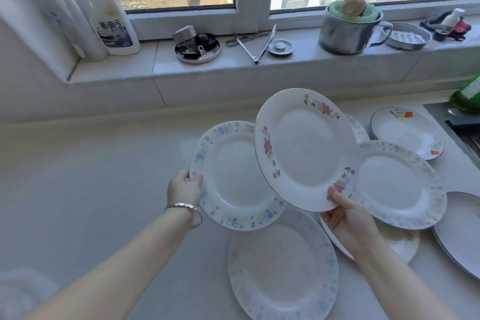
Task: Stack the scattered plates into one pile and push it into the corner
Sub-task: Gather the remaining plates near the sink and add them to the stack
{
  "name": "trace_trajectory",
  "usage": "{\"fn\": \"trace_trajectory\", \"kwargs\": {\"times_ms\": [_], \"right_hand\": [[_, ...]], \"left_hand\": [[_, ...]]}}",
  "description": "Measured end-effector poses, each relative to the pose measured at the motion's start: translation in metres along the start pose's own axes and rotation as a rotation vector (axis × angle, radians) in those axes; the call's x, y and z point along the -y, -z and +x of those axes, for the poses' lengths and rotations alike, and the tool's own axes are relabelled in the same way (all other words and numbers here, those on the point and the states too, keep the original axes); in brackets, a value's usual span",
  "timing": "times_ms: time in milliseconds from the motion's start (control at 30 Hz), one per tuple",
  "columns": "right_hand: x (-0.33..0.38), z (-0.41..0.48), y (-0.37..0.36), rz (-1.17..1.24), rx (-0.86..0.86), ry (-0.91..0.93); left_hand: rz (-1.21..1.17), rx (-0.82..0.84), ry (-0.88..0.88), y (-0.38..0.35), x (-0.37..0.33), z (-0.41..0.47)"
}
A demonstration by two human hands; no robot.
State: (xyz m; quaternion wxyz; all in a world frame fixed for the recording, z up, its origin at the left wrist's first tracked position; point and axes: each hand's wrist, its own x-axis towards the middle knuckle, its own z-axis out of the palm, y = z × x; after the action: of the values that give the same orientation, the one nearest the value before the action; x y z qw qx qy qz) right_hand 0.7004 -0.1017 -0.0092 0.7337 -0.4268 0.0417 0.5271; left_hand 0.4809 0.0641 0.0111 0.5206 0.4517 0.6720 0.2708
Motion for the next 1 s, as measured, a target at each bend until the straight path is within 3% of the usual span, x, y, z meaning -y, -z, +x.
{"fn": "trace_trajectory", "kwargs": {"times_ms": [200, 567, 767, 1000], "right_hand": [[-0.076, -0.018, -0.058, -0.047, 0.125, -0.149], [-0.255, -0.062, -0.186, -0.334, 0.343, -0.418], [-0.312, -0.08, -0.215, -0.408, 0.421, -0.477], [-0.325, -0.08, -0.23, -0.493, 0.466, -0.499]], "left_hand": [[0.046, -0.233, -0.064, 0.168, 0.028, -0.016], [-0.224, -0.52, 0.177, 0.439, 0.155, -0.065], [-0.372, -0.517, 0.291, 0.488, 0.214, -0.077], [-0.478, -0.437, 0.361, 0.467, 0.24, -0.07]]}}
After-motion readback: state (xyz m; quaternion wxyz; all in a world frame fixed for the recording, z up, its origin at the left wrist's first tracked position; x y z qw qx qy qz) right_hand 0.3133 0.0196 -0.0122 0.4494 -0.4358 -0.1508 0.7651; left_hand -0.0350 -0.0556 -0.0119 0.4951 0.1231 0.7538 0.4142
